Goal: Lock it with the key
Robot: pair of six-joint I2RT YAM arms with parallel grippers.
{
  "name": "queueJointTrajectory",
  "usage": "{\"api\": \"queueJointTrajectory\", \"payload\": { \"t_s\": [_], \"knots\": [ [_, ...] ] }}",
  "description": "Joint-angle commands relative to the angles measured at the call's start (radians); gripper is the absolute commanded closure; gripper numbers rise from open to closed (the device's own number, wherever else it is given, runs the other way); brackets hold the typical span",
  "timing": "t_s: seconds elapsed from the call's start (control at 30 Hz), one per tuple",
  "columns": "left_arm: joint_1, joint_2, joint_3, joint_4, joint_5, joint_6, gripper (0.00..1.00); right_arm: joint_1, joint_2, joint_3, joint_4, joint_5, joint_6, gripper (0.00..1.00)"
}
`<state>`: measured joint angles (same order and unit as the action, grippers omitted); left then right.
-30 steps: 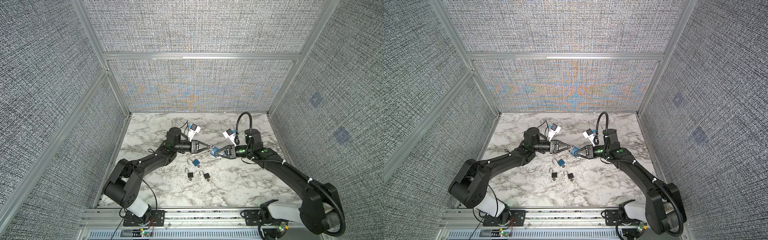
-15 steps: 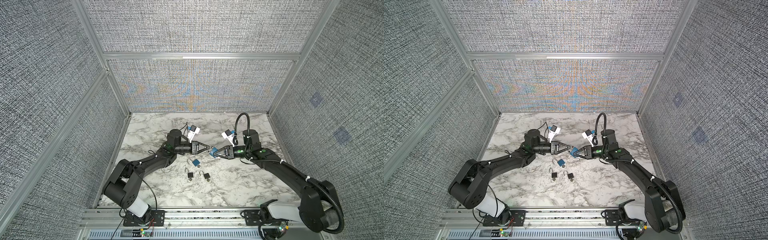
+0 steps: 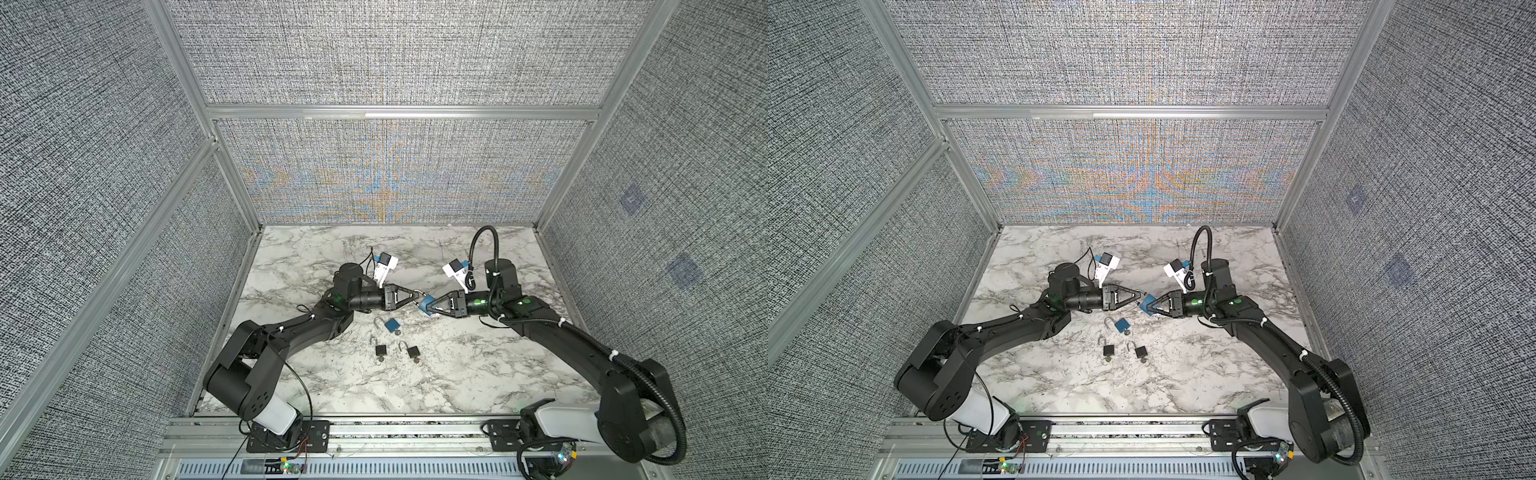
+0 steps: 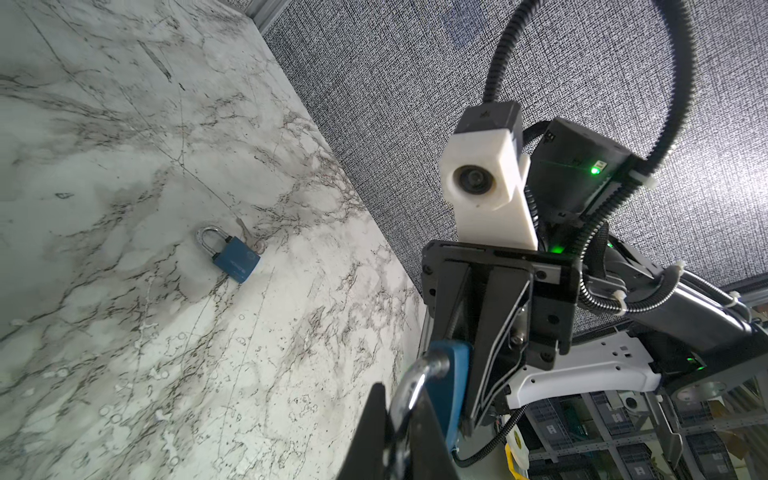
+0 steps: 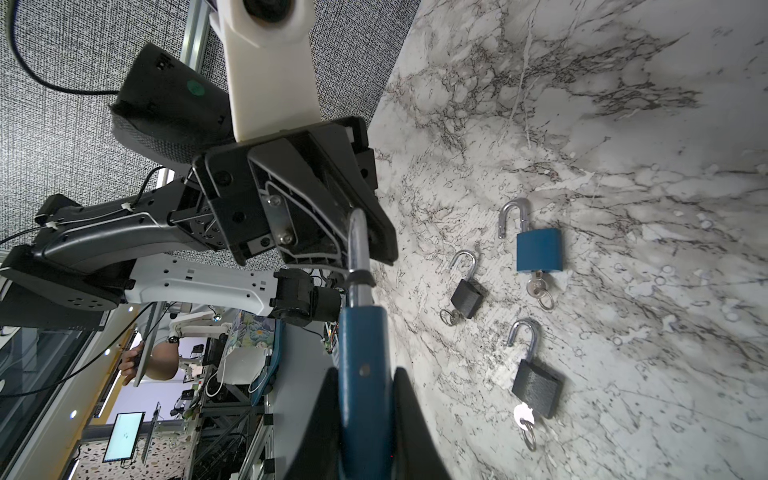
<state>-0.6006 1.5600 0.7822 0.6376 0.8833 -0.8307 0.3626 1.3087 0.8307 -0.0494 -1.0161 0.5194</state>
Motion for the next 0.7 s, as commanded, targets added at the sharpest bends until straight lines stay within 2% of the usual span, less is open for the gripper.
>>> {"api": "queueJointTrajectory", "payload": {
  "t_s": [0.0,0.67],
  "knots": [
    [-0.03,0.002,-0.01,0.023,0.097,0.022,1.0,0.009,0.004,0.005,0.19,0.019,0.047,1.0],
    [-0.054,-0.006,-0.072,0.118,0.092,-0.032,1.0,0.013,0.046,0.02,0.262,0.05,0.073,1.0]
  ]
}}
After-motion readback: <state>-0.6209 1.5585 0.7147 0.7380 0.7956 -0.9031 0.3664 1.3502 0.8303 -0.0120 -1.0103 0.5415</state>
